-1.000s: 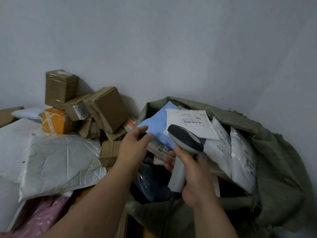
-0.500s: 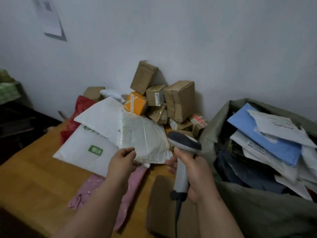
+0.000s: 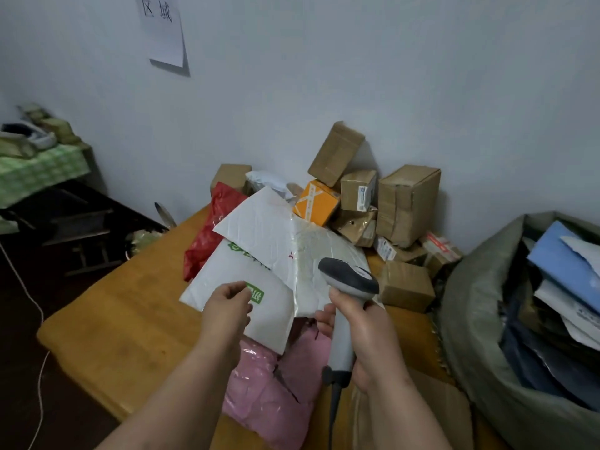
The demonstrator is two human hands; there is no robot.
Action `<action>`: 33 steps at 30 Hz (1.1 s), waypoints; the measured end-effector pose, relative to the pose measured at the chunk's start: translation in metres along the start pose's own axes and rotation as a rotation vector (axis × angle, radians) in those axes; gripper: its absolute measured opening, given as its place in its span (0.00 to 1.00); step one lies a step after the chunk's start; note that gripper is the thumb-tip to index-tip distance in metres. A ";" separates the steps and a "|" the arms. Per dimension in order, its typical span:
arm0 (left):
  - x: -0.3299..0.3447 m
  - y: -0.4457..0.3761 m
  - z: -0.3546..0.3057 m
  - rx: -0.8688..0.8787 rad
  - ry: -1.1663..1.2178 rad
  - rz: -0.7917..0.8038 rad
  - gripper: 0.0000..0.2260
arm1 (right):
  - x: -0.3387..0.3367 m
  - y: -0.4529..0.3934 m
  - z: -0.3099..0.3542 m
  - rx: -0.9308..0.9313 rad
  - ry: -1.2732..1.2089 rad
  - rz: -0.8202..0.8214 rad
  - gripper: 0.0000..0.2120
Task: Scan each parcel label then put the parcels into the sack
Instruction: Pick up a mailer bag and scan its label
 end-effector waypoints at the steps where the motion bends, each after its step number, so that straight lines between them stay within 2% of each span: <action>1: 0.004 -0.004 -0.001 0.000 -0.016 0.003 0.10 | 0.000 -0.006 0.001 0.001 0.001 -0.005 0.16; 5: 0.035 -0.021 0.000 -0.021 -0.137 0.044 0.14 | -0.007 -0.035 0.002 0.018 -0.001 -0.048 0.16; 12: 0.103 -0.048 0.031 -0.143 -0.282 0.169 0.27 | -0.029 -0.082 -0.014 0.071 -0.022 -0.119 0.13; 18: 0.125 -0.059 0.033 -0.125 -0.270 0.161 0.19 | -0.040 -0.096 -0.020 0.069 -0.018 -0.175 0.10; 23: 0.133 -0.056 -0.010 -0.008 -0.073 0.182 0.15 | -0.039 -0.096 -0.012 -0.029 0.045 -0.243 0.10; 25: 0.133 -0.052 -0.034 0.030 0.043 0.199 0.14 | -0.030 -0.091 -0.007 -0.092 0.087 -0.253 0.12; 29: 0.135 -0.038 -0.077 0.039 0.202 0.292 0.12 | -0.010 -0.076 0.008 -0.219 0.146 -0.278 0.23; 33: 0.132 -0.014 -0.105 0.037 0.283 0.407 0.12 | 0.000 -0.058 0.029 -0.315 0.294 -0.411 0.38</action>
Point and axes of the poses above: each hand's wrist, its own y-axis away from the middle knuckle, its own x-axis out of the palm, z = x × y, the point moved 3 cm from there along -y, towards the middle knuckle, and after that the axes turned 4 degrees about z, right-handed, at the moved point
